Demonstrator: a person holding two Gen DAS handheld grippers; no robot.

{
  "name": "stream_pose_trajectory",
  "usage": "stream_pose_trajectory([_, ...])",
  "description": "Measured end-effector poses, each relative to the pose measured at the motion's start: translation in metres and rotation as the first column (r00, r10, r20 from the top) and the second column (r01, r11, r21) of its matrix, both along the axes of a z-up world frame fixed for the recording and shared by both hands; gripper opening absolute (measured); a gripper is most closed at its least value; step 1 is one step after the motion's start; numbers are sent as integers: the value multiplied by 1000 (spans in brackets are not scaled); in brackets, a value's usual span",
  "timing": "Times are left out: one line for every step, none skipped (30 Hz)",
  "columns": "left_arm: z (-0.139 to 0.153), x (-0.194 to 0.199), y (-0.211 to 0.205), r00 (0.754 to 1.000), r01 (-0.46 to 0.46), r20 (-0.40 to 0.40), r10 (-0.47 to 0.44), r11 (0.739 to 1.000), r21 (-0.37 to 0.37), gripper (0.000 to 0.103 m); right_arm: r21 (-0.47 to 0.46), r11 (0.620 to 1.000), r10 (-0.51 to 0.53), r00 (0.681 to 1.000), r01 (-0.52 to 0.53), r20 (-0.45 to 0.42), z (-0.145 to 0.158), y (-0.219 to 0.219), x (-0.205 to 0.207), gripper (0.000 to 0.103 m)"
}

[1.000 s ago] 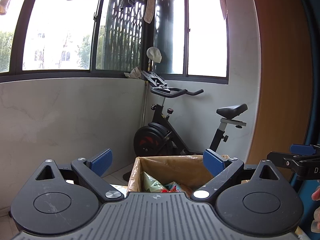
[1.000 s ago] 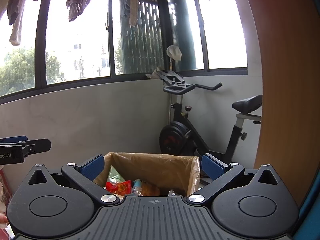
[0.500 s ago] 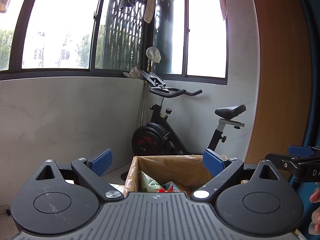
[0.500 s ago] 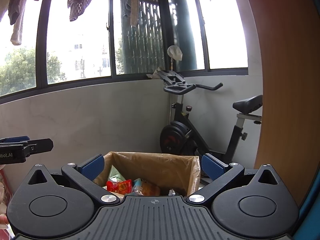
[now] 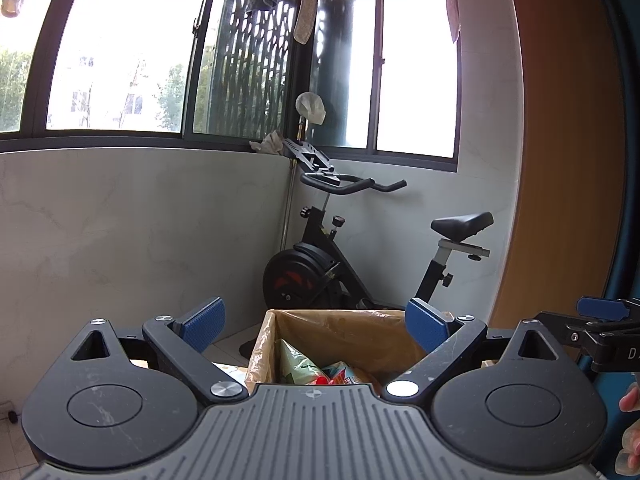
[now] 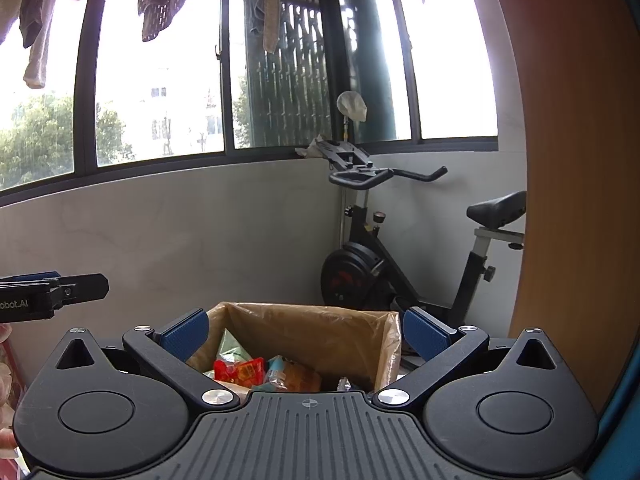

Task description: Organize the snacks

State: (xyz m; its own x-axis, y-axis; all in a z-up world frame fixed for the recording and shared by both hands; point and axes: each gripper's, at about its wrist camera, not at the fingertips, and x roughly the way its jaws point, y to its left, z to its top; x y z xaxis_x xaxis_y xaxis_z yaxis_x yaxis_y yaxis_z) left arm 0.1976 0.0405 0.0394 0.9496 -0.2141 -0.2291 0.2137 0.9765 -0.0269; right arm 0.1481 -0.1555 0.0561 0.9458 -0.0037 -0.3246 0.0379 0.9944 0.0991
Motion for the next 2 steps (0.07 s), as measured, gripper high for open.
stream_pose_trajectory([0, 1, 0, 1000, 0, -1, 0, 1000, 0, 98, -1, 1000, -1, 1000, 1, -1, 0, 0, 0, 103])
stream_pose_trajectory([0, 1, 0, 1000, -3, -1, 3, 1000, 0, 97, -1, 1000, -1, 1000, 1, -2, 0, 0, 0, 103])
